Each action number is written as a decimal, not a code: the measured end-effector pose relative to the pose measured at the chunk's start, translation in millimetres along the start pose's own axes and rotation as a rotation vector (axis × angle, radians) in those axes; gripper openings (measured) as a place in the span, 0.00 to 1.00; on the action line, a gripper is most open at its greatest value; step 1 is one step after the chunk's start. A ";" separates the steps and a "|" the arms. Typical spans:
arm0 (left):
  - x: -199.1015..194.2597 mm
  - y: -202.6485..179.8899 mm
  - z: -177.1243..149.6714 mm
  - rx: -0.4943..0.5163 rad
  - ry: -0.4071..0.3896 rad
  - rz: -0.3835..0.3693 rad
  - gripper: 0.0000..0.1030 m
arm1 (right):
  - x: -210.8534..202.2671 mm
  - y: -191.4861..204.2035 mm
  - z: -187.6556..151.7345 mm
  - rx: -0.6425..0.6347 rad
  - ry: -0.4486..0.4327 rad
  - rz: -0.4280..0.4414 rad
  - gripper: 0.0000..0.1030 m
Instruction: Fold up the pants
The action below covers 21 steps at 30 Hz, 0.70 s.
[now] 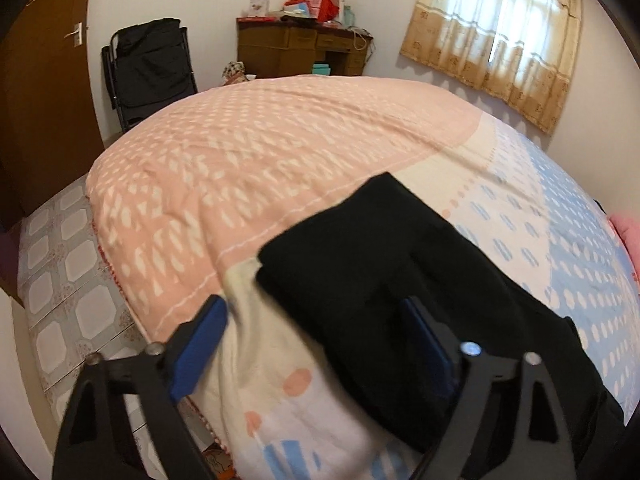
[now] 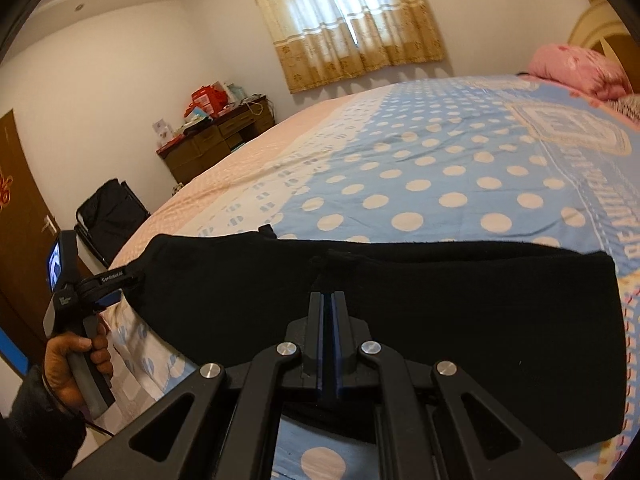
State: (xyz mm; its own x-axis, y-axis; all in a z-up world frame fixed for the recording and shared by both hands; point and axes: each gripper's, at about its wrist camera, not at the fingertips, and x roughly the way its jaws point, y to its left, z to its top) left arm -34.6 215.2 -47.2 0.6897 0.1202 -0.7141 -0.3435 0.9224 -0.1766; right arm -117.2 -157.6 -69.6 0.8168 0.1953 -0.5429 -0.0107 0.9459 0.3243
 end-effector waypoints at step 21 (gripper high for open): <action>-64.6 -55.2 2.5 0.236 -0.213 -0.188 0.18 | -19.1 -64.0 5.7 0.230 -0.039 -0.020 0.04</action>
State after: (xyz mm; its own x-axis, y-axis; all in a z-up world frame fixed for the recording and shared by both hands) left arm -58.6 157.4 10.3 0.8527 -0.0088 -0.5224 -0.0586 0.9919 -0.1125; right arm -128.9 -223.3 -75.6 0.8372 0.1628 -0.5220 0.1336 0.8648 0.4839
